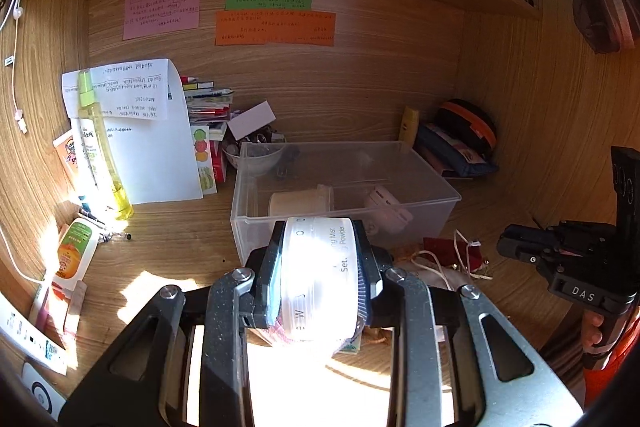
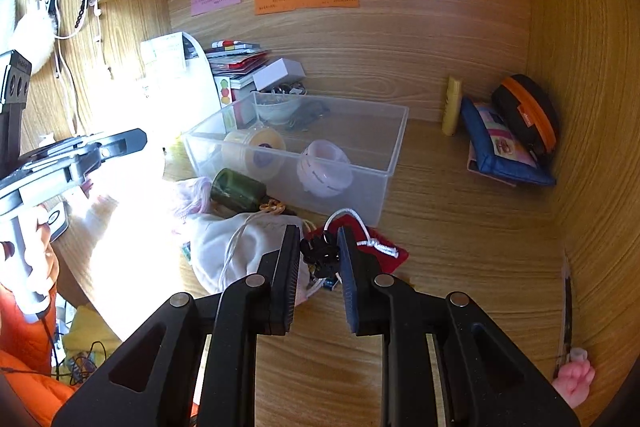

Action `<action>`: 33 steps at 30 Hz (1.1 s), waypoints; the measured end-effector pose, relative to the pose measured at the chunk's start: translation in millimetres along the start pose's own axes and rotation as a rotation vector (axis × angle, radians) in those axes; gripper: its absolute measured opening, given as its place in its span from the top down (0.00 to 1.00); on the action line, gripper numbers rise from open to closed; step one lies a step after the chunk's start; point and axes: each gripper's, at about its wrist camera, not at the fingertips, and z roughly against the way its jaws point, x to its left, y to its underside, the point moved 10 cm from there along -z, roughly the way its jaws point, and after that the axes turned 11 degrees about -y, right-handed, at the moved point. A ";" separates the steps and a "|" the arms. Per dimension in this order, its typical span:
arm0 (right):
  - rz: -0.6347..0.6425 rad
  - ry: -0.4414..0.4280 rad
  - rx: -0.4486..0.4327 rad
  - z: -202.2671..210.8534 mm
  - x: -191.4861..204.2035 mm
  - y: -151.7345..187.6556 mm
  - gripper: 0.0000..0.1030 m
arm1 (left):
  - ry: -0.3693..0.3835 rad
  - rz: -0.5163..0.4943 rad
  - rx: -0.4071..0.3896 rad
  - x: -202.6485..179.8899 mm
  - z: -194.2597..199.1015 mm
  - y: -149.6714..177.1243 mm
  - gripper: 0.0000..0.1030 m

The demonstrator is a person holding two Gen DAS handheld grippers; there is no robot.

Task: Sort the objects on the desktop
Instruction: 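Carry the tape roll and black clip over the clear box with both tools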

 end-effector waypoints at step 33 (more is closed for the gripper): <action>-0.028 -0.104 0.033 -90.9 1.9 -79.7 0.83 | -0.027 0.029 0.107 42.6 -122.6 -57.2 0.72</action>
